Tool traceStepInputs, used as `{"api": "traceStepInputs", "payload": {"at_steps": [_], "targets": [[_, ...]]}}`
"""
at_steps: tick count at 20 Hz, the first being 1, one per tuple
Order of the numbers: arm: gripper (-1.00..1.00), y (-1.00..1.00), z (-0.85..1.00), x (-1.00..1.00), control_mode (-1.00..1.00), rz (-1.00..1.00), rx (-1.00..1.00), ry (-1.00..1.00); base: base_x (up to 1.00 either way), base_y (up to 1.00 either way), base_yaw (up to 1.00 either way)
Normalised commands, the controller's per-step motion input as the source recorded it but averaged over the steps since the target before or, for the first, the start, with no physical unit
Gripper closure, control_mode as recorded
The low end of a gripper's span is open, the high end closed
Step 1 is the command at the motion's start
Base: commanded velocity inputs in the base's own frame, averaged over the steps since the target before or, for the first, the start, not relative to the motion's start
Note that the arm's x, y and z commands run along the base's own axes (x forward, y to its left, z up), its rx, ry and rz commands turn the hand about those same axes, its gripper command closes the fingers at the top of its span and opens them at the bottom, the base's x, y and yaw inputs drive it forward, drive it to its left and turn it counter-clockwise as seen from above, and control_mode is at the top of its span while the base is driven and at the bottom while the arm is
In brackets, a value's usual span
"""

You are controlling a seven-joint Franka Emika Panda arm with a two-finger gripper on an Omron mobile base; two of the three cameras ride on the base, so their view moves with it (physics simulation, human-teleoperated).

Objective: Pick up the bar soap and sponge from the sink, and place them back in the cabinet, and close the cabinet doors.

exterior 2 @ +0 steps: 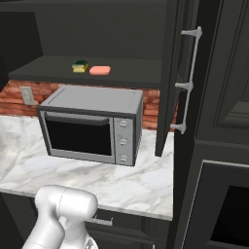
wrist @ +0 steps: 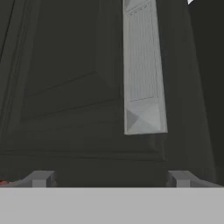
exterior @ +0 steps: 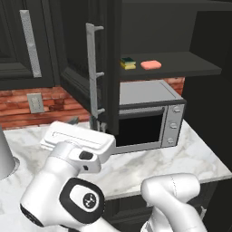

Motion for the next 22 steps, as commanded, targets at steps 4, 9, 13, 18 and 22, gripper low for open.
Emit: {"api": "traceStepInputs", "payload": {"at_steps": [4,9,13,18,22], "targets": [[-1.00,-0.48,0.00,0.12,-1.00,0.00,0.01,0.00,0.00,0.00,0.00],[-1.00,-0.49,0.00,0.12,-1.00,0.00,0.01,0.00,0.00,0.00,0.00],[-1.00,-0.46,0.00,0.18,-1.00,0.00,0.00,0.00,0.00,0.00,0.00],[-1.00,-0.36,0.00,0.27,-1.00,0.00,0.00,0.00,0.00,0.00,0.00],[-1.00,-0.13,0.00,0.33,-1.00,0.00,0.00,0.00,0.00,0.00,0.00]]}}
